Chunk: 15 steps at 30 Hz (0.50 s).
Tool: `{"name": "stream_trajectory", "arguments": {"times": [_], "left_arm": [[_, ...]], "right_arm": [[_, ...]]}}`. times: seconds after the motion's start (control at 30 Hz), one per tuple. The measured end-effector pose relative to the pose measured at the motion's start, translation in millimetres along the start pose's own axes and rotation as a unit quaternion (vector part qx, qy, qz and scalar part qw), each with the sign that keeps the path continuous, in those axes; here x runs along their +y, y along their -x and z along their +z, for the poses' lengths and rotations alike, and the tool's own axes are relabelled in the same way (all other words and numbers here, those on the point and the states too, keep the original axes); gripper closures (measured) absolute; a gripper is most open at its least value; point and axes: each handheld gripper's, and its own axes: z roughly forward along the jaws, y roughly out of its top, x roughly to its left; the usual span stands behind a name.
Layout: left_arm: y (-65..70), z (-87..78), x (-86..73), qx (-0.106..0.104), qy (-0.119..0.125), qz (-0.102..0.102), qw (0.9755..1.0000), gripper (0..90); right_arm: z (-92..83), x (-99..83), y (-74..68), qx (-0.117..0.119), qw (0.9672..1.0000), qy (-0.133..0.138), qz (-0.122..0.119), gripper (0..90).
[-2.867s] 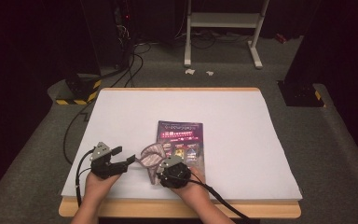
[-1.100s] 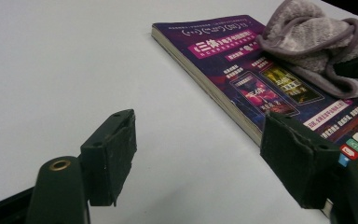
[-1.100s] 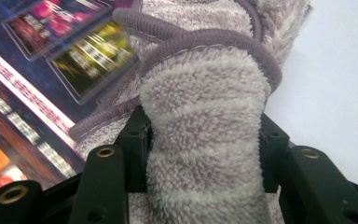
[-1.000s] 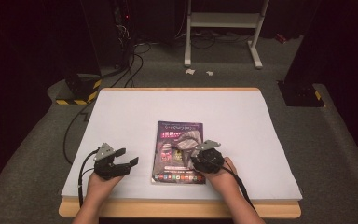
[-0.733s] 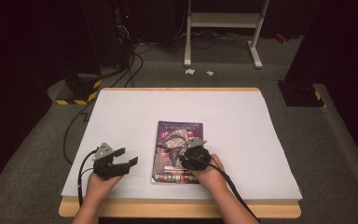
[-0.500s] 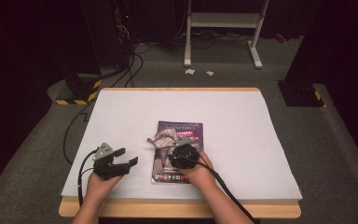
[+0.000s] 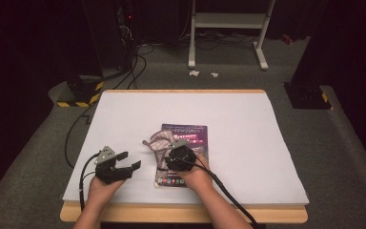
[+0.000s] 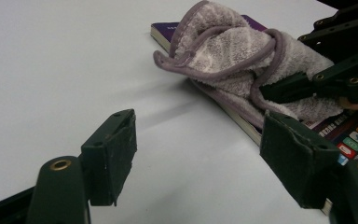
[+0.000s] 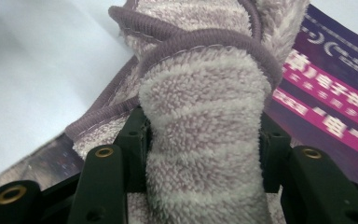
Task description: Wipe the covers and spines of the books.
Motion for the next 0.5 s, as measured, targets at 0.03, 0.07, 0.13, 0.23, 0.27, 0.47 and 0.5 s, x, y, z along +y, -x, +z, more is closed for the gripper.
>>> {"name": "stream_trajectory", "arguments": {"times": [0.03, 0.07, 0.13, 0.23, 0.27, 0.47, 0.5], "left_arm": [[0.6, 0.2, -0.1, 0.0, -0.001, -0.001, 1.0, 27.4], [1.1, 0.5, -0.2, 0.001, -0.002, -0.001, 1.0, 27.3], [1.3, 0.8, -0.3, 0.002, -0.003, 0.001, 1.0, 27.2], [2.4, 2.5, -0.7, 0.003, -0.006, 0.004, 1.0, 27.2], [2.8, 3.1, -0.9, 0.002, -0.007, 0.004, 1.0, 27.2], [5.5, 6.5, -1.7, 0.002, -0.014, 0.008, 0.9999, 27.2], [5.6, 6.7, -1.7, 0.002, -0.015, 0.009, 0.9998, 27.2]], "right_arm": [[-1.5, -1.8, 2.5, 0.0, 1.0, 0.0, 0.003, 50.2], [-5.6, -6.1, 8.1, -0.003, 0.9999, -0.002, 0.01, 50.1], [-10.7, -11.7, 15.0, -0.006, 0.9998, -0.003, 0.02, 50.1], [-19.4, -20.3, 25.3, -0.015, 0.9996, -0.006, 0.025, 50.1], [-24.1, -24.8, 30.5, -0.023, 0.9993, -0.007, 0.03, 50.3], [-44.0, -47.3, 59.1, -0.026, 0.9979, -0.003, 0.059, 50.9], [-47.2, -50.1, 63.4, -0.027, 0.9978, -0.005, 0.06, 50.9]]}}
